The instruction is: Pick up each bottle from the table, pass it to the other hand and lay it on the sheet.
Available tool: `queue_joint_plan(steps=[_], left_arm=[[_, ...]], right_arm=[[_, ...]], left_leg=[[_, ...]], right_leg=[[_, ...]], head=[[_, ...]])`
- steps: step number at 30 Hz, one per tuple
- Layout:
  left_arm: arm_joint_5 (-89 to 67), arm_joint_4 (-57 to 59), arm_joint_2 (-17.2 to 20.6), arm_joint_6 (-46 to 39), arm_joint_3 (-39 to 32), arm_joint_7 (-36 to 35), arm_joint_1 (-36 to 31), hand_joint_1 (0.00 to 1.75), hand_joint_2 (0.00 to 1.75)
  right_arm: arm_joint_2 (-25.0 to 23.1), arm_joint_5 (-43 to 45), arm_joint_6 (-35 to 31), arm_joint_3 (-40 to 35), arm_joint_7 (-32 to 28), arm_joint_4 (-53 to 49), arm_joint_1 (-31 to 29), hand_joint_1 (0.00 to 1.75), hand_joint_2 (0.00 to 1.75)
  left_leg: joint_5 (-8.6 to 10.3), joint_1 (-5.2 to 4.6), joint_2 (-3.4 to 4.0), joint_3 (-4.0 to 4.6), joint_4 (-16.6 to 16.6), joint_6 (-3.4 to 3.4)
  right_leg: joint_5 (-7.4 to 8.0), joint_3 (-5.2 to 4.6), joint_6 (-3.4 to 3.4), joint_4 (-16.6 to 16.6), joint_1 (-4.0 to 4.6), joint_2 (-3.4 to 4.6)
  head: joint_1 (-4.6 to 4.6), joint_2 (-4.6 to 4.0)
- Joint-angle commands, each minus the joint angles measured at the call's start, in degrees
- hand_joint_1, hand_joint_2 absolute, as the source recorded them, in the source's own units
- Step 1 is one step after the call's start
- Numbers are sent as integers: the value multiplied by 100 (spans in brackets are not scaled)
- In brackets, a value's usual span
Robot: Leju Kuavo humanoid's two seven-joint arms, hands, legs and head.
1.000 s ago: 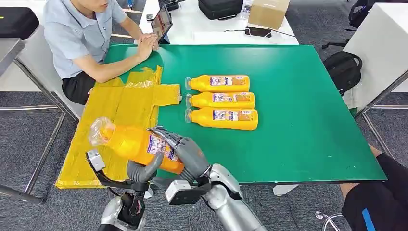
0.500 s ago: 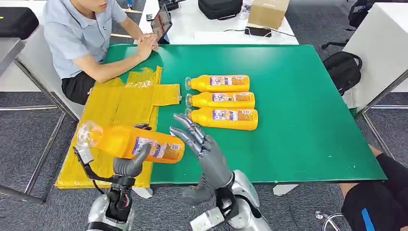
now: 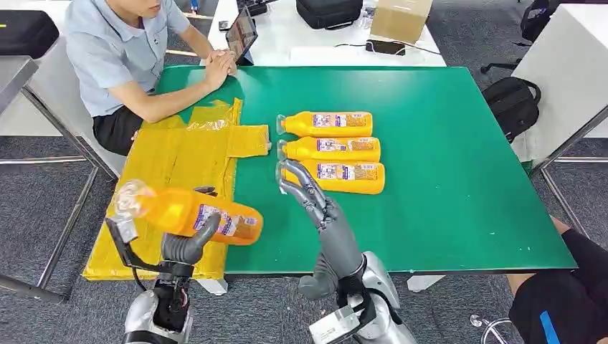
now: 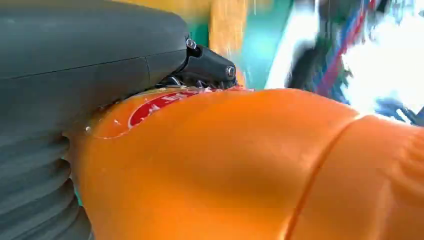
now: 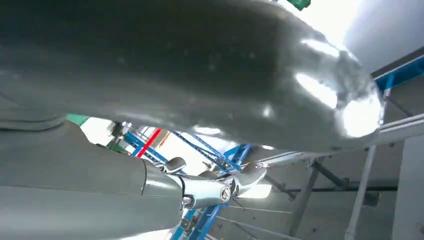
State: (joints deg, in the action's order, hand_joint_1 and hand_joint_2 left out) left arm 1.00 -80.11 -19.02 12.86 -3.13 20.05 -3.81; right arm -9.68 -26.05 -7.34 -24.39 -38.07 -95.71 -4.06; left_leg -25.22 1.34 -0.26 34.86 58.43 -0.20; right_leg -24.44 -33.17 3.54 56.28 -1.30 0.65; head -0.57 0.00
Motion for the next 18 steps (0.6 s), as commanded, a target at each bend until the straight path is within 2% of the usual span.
queue_joint_plan(steps=[1,3,6,10,14,18], left_arm=[[-3270,-1211,-98,-1509,-263,146,-648,175,175],[-4332,-1475,-42,-1838,-293,243,-730,175,175],[-5131,-1487,25,-2128,-320,289,-847,175,175],[-5483,-1310,22,-2144,-333,150,-935,175,175],[-7196,-377,302,-2564,-38,-324,-1176,175,175],[-7740,374,433,-2798,155,-526,-1334,175,175]], right_arm=[[74,-56,143,271,-193,-608,91,0,0],[272,-88,-330,87,-193,-1047,61,0,0],[282,-92,-548,146,-193,-1443,116,0,0],[193,52,-563,317,-193,-1641,171,0,0],[-21,199,-167,667,-193,-1339,105,0,0],[-29,262,-124,710,-193,-1167,26,0,0]], left_leg=[[-6,4,-17,10,20,11],[-8,4,-10,-1,14,12],[-6,2,-10,0,11,11],[1,-1,-10,1,1,7],[4,-1,-14,-7,-3,7],[8,-5,-20,-16,-11,7]], right_leg=[[-12,0,-19,17,9,-27],[-12,10,-22,11,9,-20],[-10,9,-18,9,6,-19],[-3,6,-11,2,1,-15],[-2,14,-14,-3,2,-20],[-1,23,-10,-8,-2,-24]], head=[[0,0],[0,0],[0,0],[0,0],[2,0],[-2,0]])
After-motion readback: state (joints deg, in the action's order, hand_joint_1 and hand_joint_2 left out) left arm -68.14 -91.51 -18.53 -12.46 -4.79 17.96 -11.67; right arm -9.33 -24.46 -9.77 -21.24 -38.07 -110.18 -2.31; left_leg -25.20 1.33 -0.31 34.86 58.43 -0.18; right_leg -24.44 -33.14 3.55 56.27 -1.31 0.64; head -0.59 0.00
